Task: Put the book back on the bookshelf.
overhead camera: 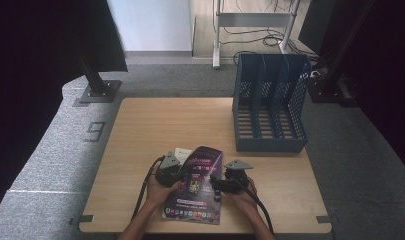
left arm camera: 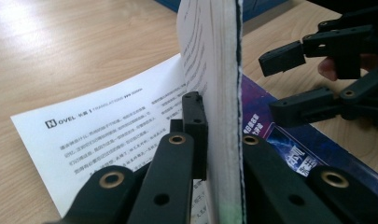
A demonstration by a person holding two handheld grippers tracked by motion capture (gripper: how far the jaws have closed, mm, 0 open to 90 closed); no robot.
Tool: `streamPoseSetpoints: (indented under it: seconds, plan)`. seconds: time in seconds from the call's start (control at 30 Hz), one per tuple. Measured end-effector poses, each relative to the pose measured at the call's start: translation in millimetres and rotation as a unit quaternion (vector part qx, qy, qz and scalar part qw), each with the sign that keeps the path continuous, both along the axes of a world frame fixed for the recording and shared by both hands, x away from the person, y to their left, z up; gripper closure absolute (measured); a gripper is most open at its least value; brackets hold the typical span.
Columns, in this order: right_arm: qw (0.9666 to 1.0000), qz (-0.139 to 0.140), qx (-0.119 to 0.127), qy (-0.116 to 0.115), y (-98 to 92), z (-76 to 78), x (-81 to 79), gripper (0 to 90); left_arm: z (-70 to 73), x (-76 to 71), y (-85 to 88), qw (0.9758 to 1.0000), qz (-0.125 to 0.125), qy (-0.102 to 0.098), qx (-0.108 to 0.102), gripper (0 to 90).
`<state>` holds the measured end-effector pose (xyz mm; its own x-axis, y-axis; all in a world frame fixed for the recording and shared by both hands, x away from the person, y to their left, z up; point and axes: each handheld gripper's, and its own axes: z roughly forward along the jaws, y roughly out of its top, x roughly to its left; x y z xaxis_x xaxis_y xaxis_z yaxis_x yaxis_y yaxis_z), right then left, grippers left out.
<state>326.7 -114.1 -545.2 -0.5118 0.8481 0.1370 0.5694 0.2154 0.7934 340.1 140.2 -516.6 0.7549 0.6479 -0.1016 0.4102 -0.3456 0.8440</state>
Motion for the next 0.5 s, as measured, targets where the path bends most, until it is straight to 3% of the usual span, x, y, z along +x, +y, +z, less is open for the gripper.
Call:
streamPoseSetpoints:
  seconds: [0.2, 0.5]
  plan:
    - [1.0000, 0.002, 0.002, -0.001, -0.8, 0.3, 0.0, 22.0, 6.3, -2.6, 3.3, 0.9999, -0.002, -0.009, -0.012, 88.6]
    - [0.9999, 0.004, 0.014, -0.001, -2.1, 1.2, 0.5, 21.7, 12.1, -6.8, 2.5, 0.9996, -0.007, -0.026, -0.010, 88.6]
